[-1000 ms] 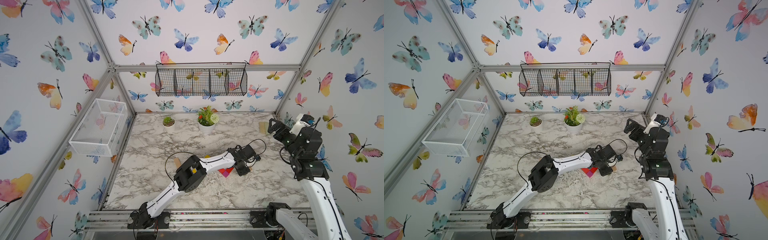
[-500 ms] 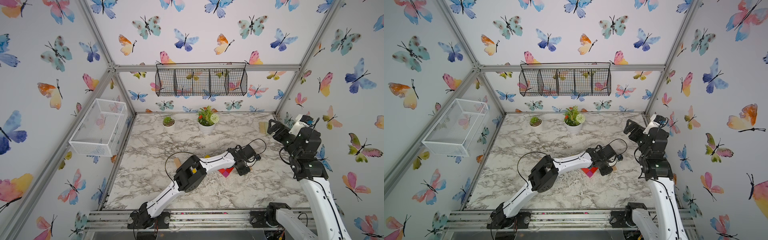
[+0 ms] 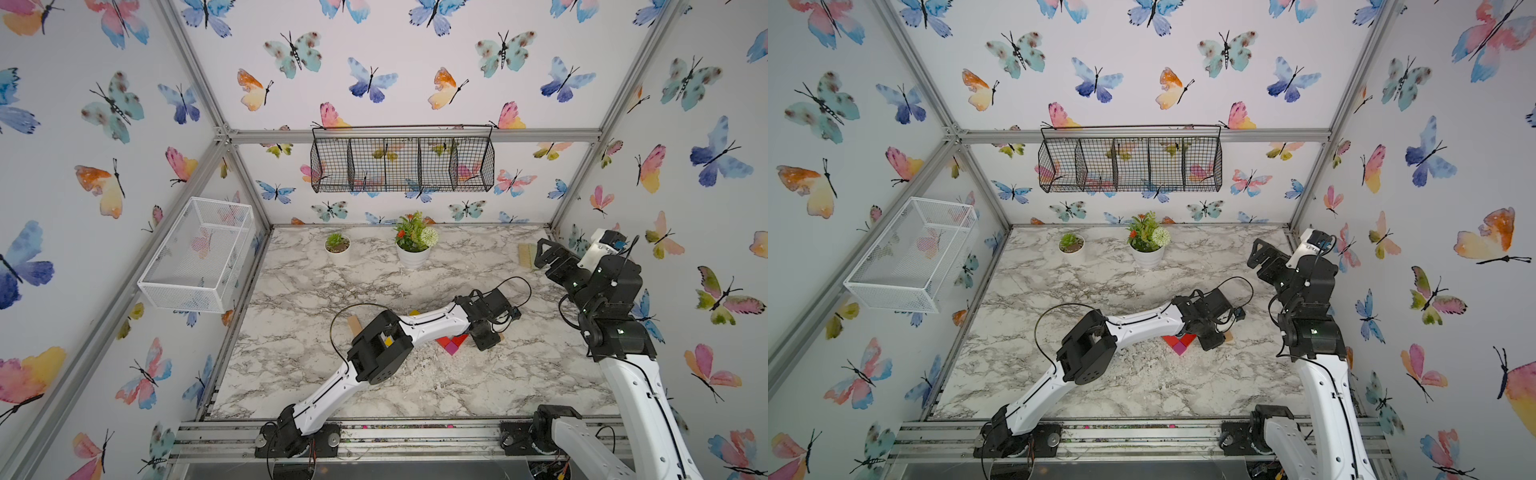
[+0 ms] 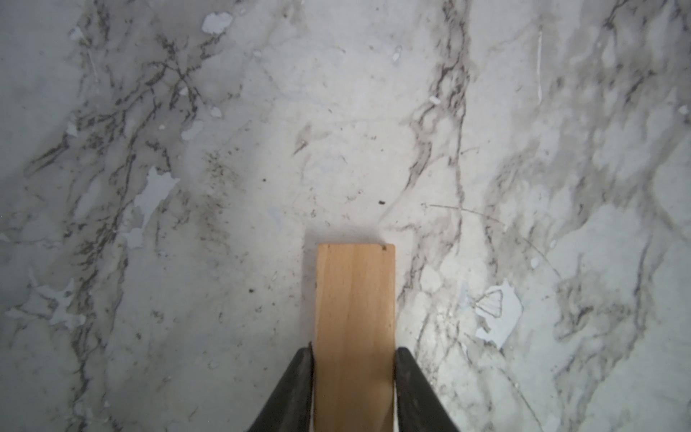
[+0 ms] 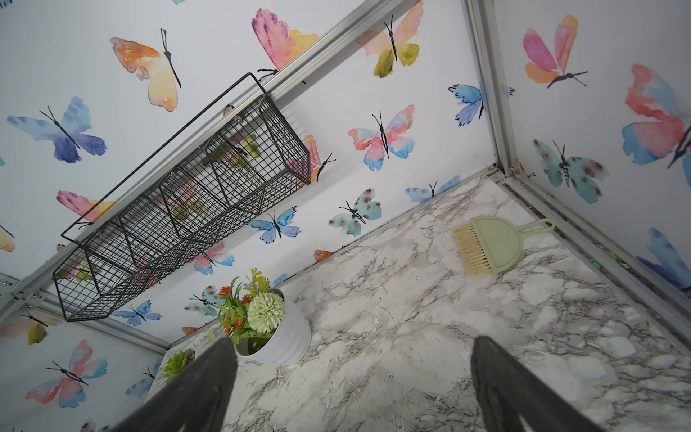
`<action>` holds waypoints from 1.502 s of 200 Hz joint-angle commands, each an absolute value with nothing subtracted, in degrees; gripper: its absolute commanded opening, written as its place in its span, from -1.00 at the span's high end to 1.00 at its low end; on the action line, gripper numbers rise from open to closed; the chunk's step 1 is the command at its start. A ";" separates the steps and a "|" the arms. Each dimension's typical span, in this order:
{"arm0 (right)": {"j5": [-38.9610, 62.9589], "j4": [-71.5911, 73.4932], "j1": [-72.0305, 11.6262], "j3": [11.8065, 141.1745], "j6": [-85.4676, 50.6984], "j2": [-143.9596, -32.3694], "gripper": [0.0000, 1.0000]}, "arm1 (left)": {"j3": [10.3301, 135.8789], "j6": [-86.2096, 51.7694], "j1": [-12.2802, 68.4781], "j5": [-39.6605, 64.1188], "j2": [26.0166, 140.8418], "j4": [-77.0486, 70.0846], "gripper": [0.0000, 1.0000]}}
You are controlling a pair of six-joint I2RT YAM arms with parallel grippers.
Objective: Assemble the letter v with building blocks
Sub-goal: Pick up the building block from the center of the board.
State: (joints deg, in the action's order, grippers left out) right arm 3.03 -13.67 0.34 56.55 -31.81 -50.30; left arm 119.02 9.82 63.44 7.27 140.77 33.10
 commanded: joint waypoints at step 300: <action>3.69 -12.43 0.52 54.68 -30.67 -50.09 -0.98 | 124.37 6.17 58.56 4.12 138.16 31.19 0.51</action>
